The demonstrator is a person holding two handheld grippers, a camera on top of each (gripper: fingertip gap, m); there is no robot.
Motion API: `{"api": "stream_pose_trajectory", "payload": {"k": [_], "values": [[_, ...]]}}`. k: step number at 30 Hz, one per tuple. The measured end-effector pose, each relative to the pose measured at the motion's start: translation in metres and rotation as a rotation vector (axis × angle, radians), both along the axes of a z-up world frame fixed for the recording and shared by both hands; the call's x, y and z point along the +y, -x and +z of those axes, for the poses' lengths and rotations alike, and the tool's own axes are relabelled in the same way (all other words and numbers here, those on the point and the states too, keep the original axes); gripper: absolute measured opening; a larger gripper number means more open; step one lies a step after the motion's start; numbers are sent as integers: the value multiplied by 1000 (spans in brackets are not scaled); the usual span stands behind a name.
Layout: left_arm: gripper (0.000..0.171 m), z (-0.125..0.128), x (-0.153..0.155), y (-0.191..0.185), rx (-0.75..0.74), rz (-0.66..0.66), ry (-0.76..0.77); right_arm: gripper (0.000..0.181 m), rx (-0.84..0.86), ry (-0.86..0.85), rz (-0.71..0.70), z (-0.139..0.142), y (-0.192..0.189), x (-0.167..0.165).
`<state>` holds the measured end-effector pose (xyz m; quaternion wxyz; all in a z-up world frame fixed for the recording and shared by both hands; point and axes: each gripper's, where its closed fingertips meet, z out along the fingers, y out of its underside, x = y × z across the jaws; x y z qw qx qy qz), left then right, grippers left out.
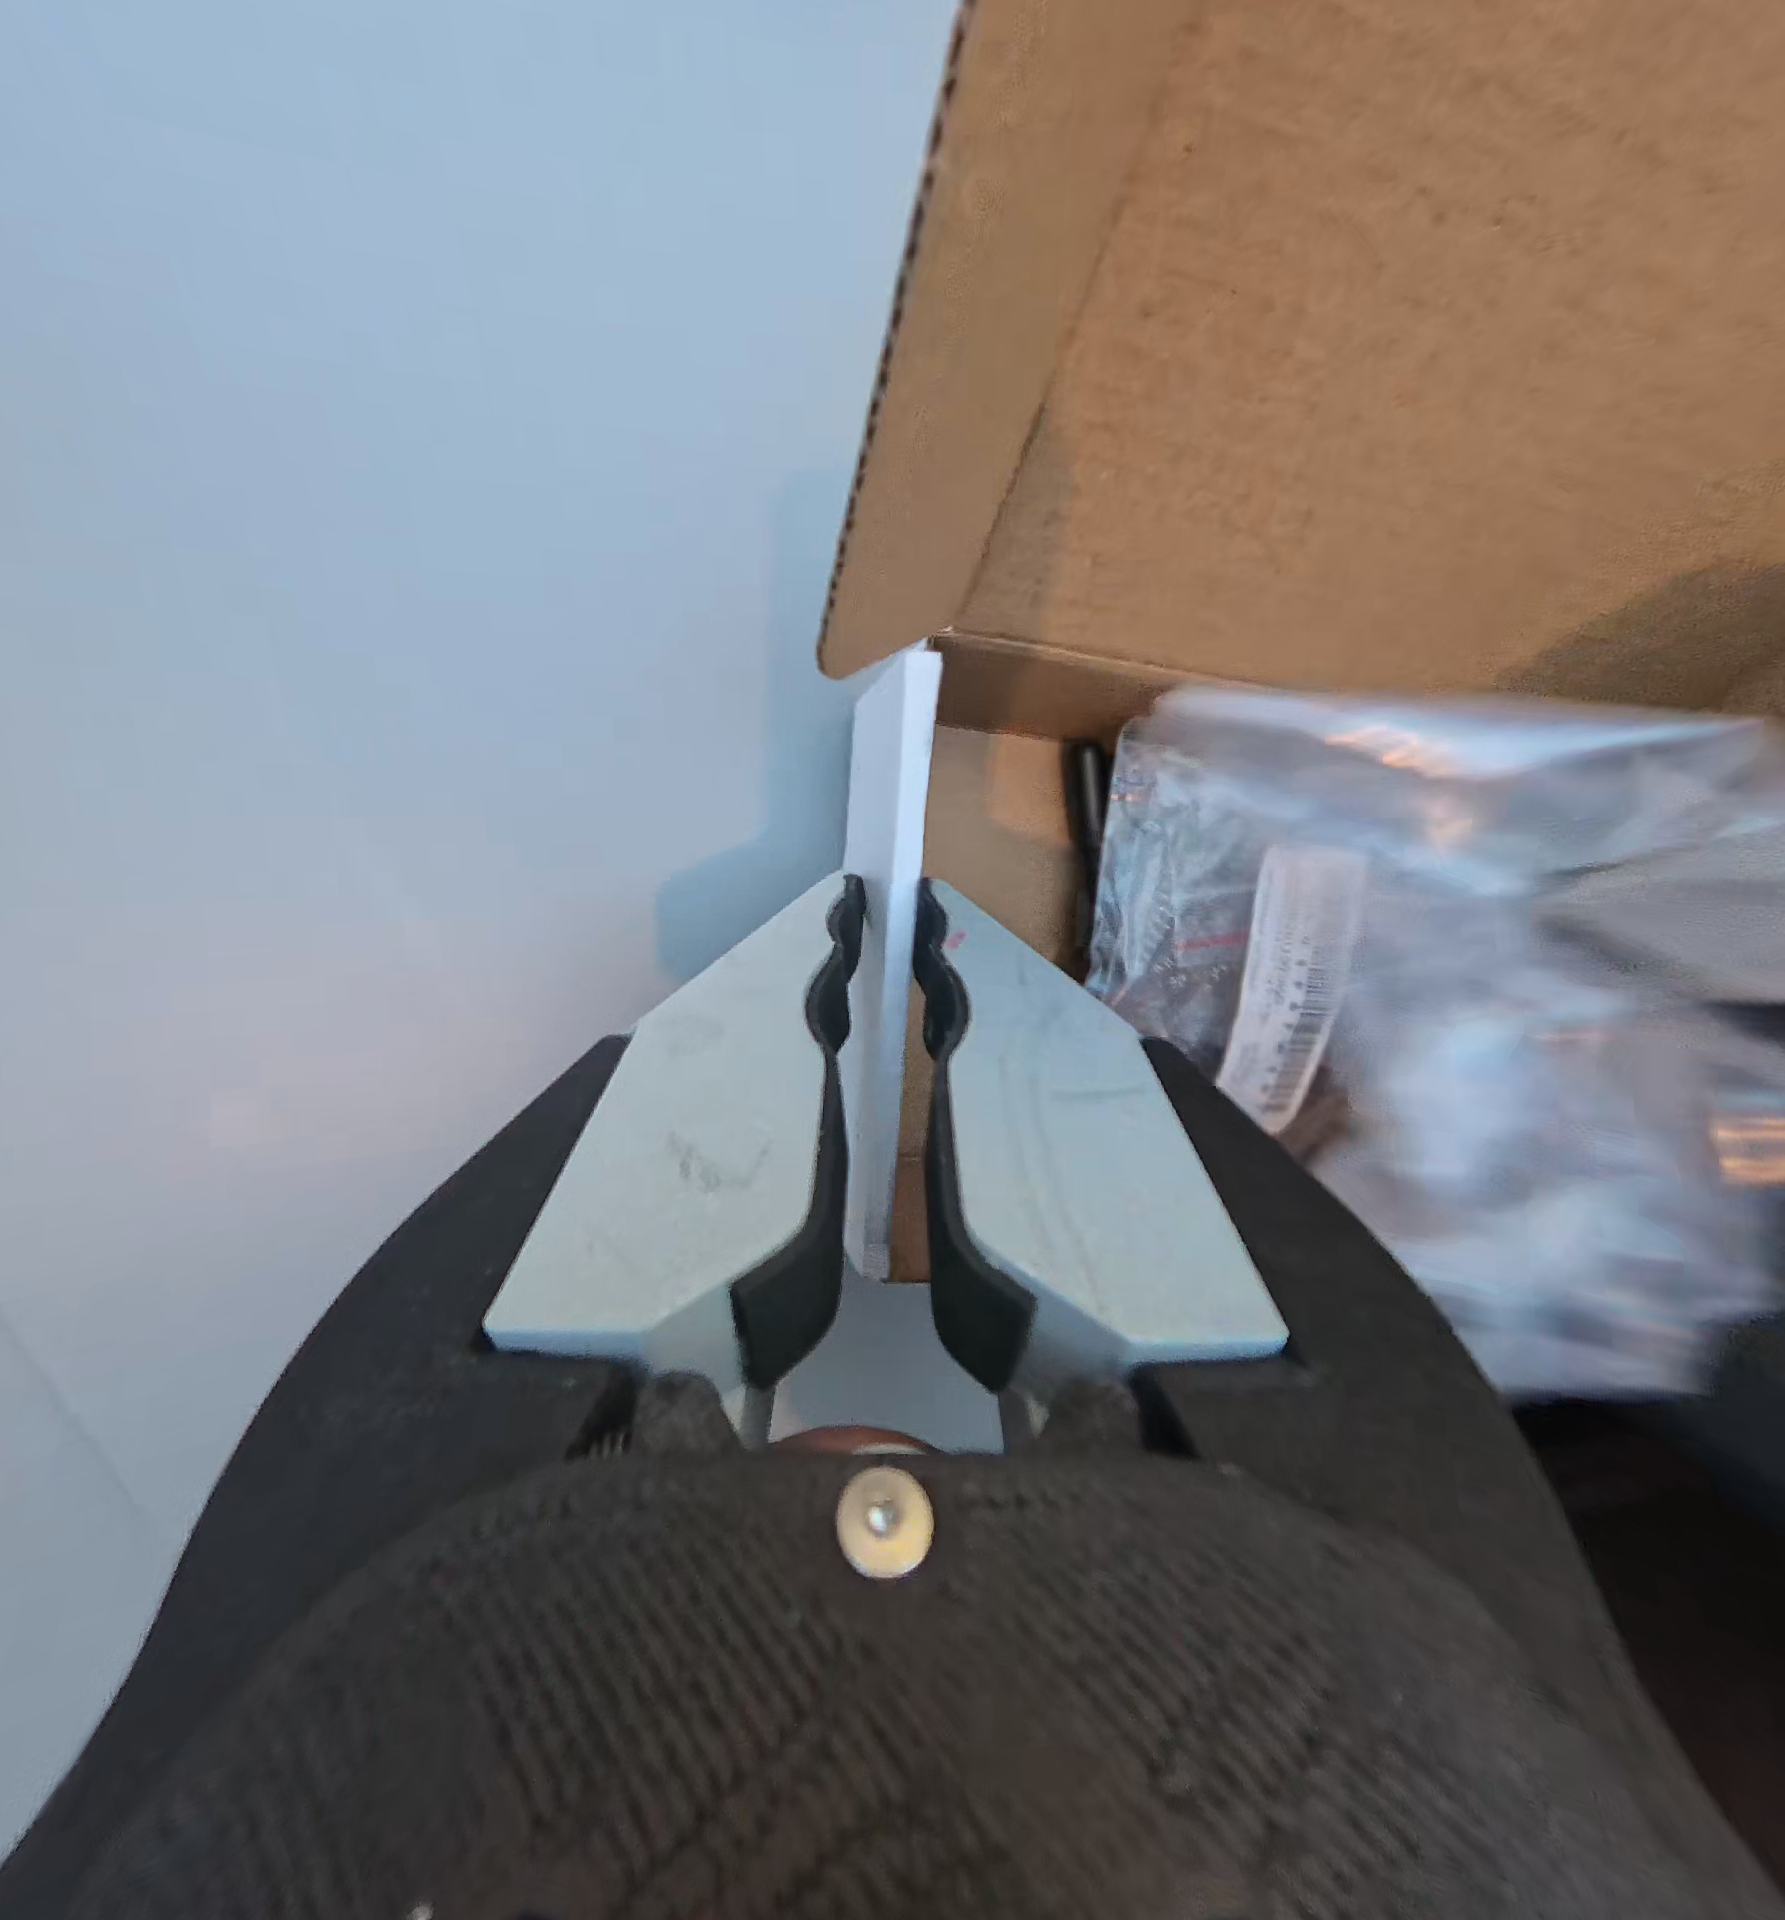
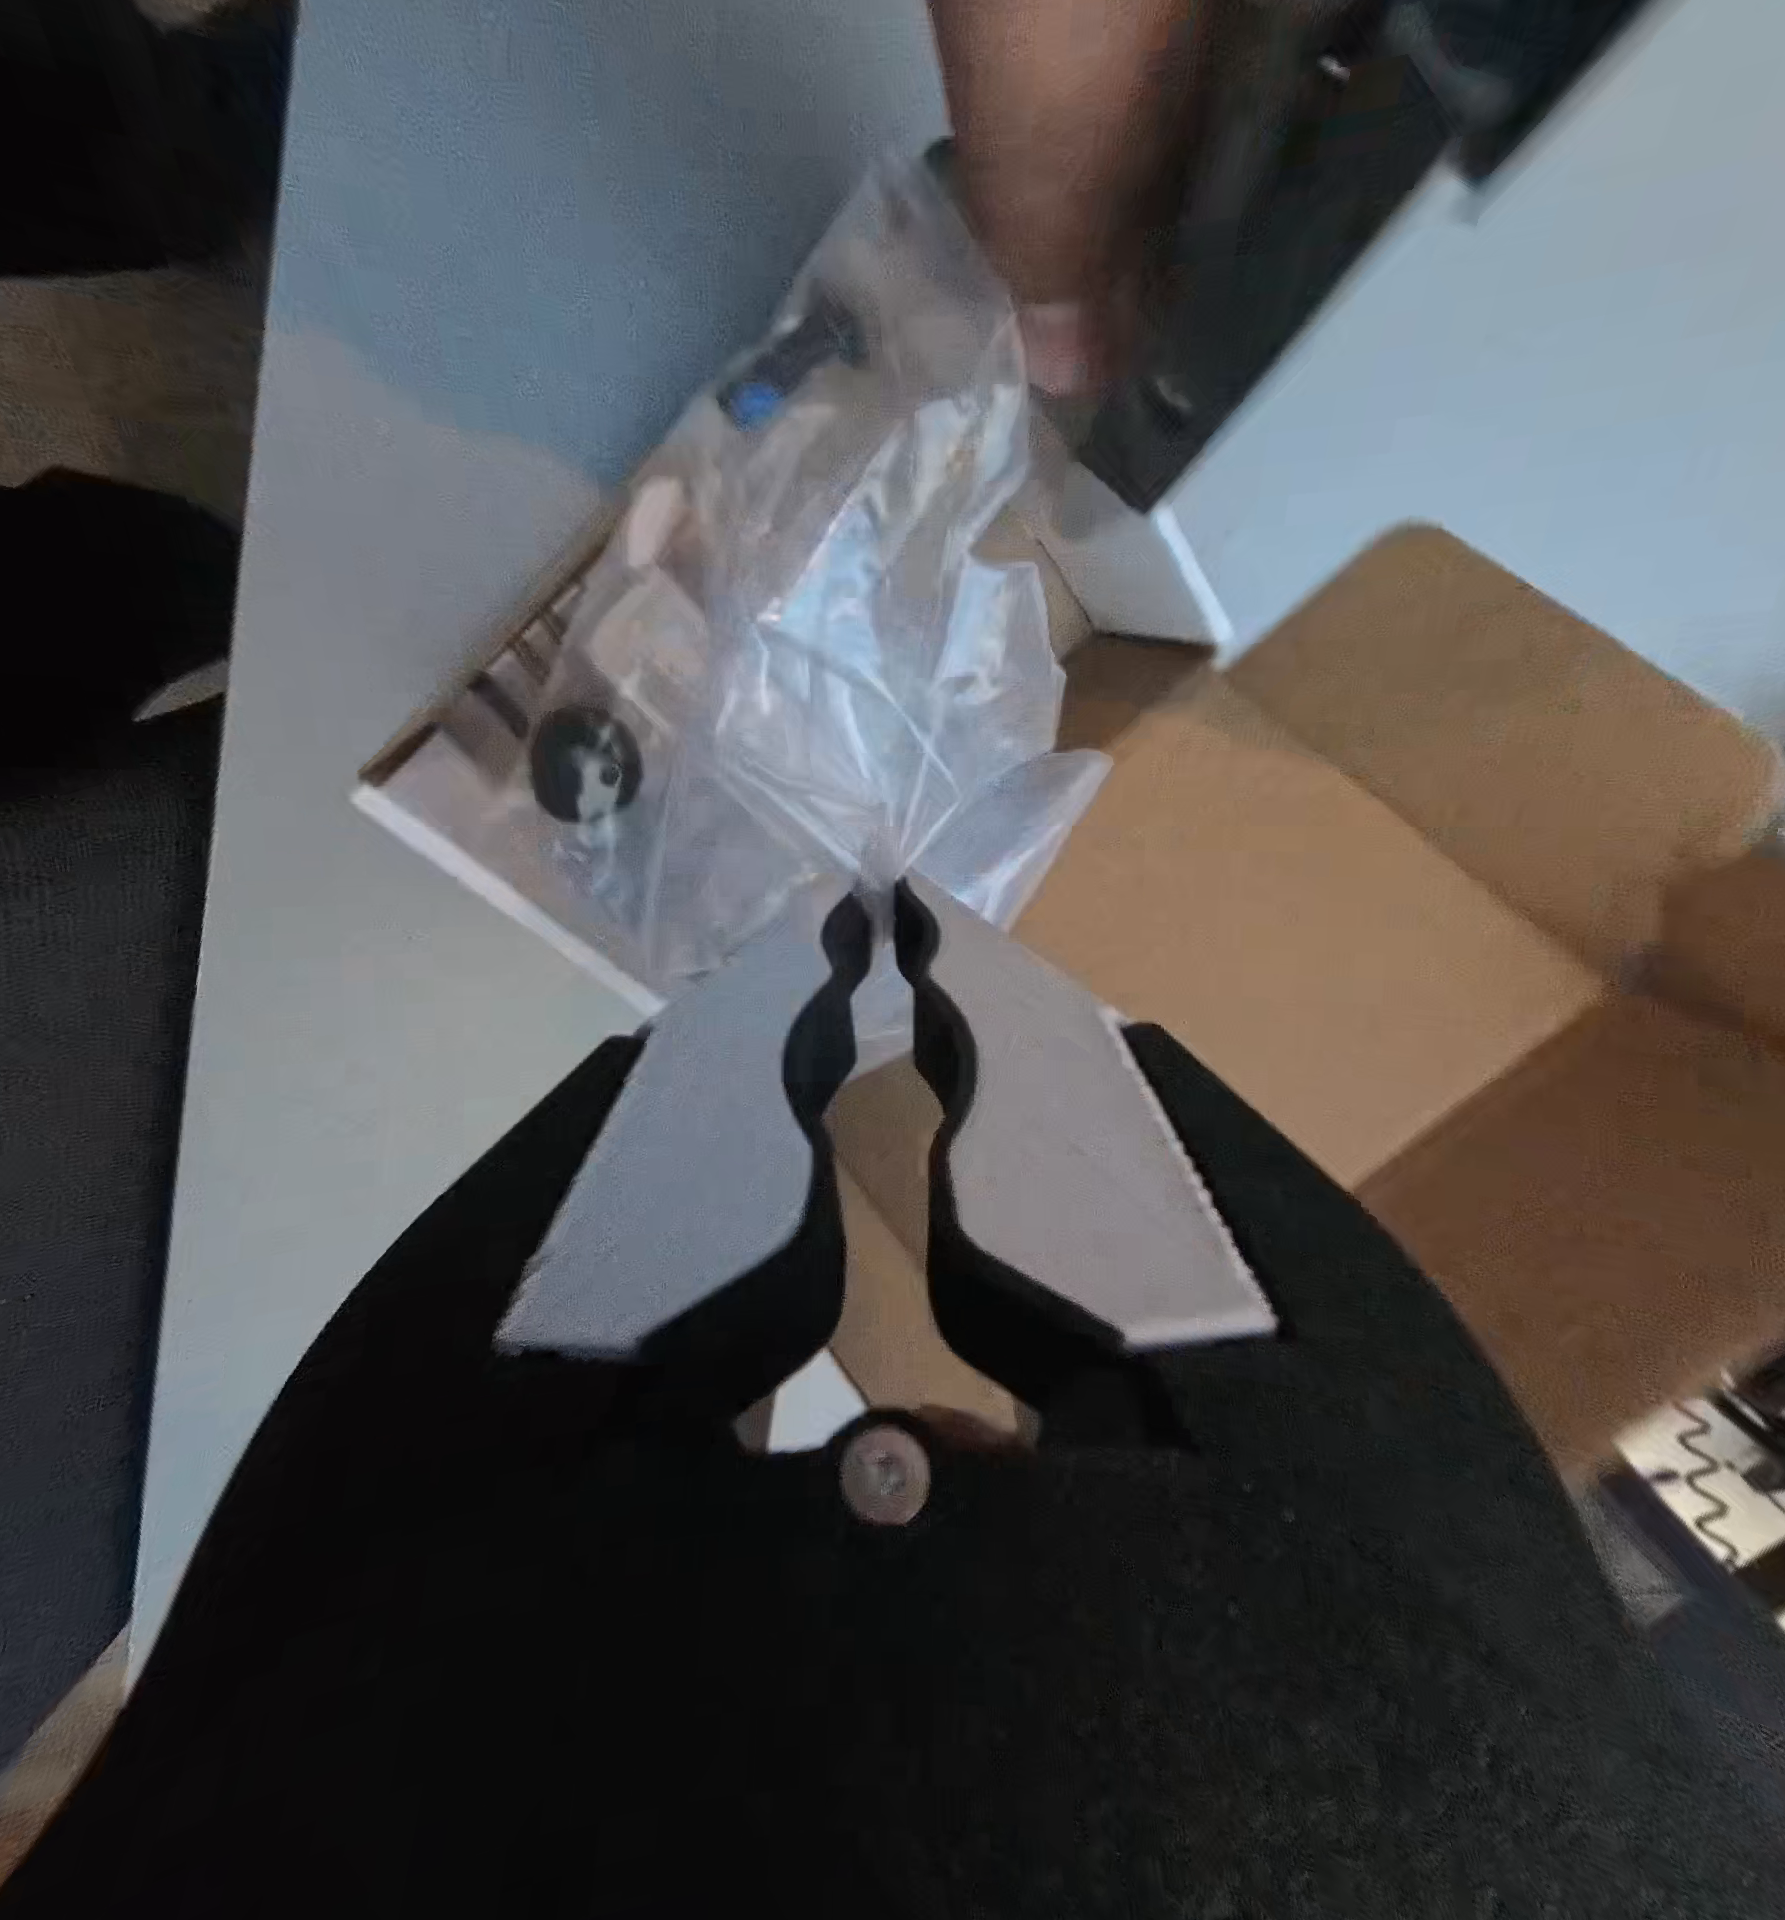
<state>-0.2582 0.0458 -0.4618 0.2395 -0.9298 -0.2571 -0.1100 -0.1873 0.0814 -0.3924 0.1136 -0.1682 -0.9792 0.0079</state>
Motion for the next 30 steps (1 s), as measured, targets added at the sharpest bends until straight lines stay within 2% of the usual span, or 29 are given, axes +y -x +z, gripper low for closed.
{"api": "stream_pose_trajectory", "payload": {"k": [5,7,8,10,12,14,15,16,17,18,20,22,23,24,26,27,28,29,30], "values": [[7,0,2,6,11,15,17,1,210,183,-238,105,-34,58],[8,1,2,7,30,16,30,1,304,216,-358,130,-53,101],[8,1,2,8,36,22,37,1,313,230,-437,130,-66,127],[8,1,3,8,34,50,41,2,278,210,-588,103,-94,181],[8,2,3,7,35,73,44,5,197,165,-683,54,-116,219],[8,2,2,6,39,93,48,18,88,131,-763,-4,-131,238],[8,2,1,5,37,101,50,29,20,131,-810,-31,-136,240],[8,1,0,4,33,108,54,33,-56,151,-856,-51,-142,237],[8,1,-1,3,29,111,55,32,-102,177,-893,-59,-142,233],[8,2,-2,2,23,110,56,34,-80,208,-911,-54,-134,230],[8,3,-3,2,23,100,58,36,64,291,-906,-15,-107,222],[8,3,-6,4,24,103,55,56,162,416,-922,31,-86,203],[8,3,-7,5,17,112,51,64,154,509,-932,46,-80,186],[9,3,-7,5,6,123,45,65,141,547,-945,54,-77,176],[10,3,-6,6,-17,144,22,67,144,477,-1024,46,-76,175],[10,3,-6,5,-25,148,12,66,115,522,-1051,42,-75,161],[10,4,-6,4,-32,143,1,63,50,651,-1054,39,-73,131],[11,4,-8,3,-36,134,-4,67,-33,783,-1049,35,-73,98],[10,3,-9,1,-38,123,-4,69,-109,844,-1060,23,-76,73]]}}
